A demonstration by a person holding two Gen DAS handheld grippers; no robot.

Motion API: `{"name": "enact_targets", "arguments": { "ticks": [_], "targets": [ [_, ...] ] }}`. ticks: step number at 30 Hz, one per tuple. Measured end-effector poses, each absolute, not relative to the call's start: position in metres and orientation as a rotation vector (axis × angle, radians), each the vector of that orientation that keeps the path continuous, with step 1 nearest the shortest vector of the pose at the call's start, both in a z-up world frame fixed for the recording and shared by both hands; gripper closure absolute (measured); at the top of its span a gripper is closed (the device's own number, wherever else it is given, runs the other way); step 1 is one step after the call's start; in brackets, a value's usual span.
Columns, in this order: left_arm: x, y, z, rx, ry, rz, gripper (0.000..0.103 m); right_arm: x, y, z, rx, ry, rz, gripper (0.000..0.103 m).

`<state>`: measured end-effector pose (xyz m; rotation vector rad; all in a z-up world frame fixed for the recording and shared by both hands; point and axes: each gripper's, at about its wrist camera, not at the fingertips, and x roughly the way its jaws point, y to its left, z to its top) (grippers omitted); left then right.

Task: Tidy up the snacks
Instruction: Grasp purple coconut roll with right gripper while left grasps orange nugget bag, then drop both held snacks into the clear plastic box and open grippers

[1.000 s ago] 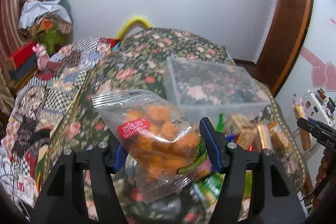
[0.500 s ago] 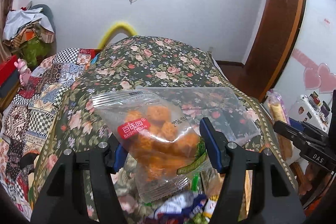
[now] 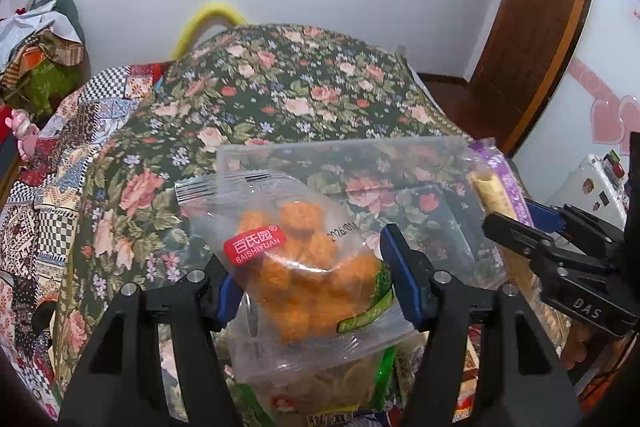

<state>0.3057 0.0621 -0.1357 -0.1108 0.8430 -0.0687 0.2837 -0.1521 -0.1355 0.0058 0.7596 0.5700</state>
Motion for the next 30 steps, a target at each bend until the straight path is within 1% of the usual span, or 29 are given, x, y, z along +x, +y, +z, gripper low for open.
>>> {"name": "enact_targets", "arguments": {
  "ticks": [5,11,12,13,14,15,22,27,30],
  "targets": [
    [0.316,0.060,-0.147,-0.105,0.885,-0.073,0.040,0.296,-0.147,-0.148,0.005,0.816,0.575,0.061],
    [0.319,0.060,-0.148,-0.109,0.901,-0.074,0.038,0.297,-0.141,-0.149,-0.026,0.835,0.564,0.060],
    [0.317,0.060,-0.146,-0.109,0.897,-0.072,0.034,0.296,-0.141,-0.148,-0.029,0.834,0.564,0.057],
    [0.315,0.061,-0.143,-0.108,0.890,-0.062,0.033,0.297,-0.142,-0.147,-0.031,0.832,0.563,0.055],
    [0.312,0.062,-0.140,-0.111,0.880,-0.067,0.033,0.295,-0.143,-0.144,-0.034,0.822,0.559,0.049],
    [0.308,0.062,-0.137,-0.114,0.873,-0.074,0.033,0.291,-0.144,-0.141,-0.036,0.812,0.556,0.047],
    [0.268,0.058,-0.107,-0.068,0.796,-0.065,0.031,0.263,-0.161,-0.114,-0.033,0.755,0.566,0.047],
    [0.227,0.058,-0.086,-0.074,0.738,-0.070,0.021,0.232,-0.175,-0.098,-0.029,0.720,0.570,0.045],
    [0.201,0.059,-0.080,-0.092,0.727,-0.073,0.020,0.211,-0.184,-0.092,-0.034,0.703,0.567,0.044]
  ]
}}
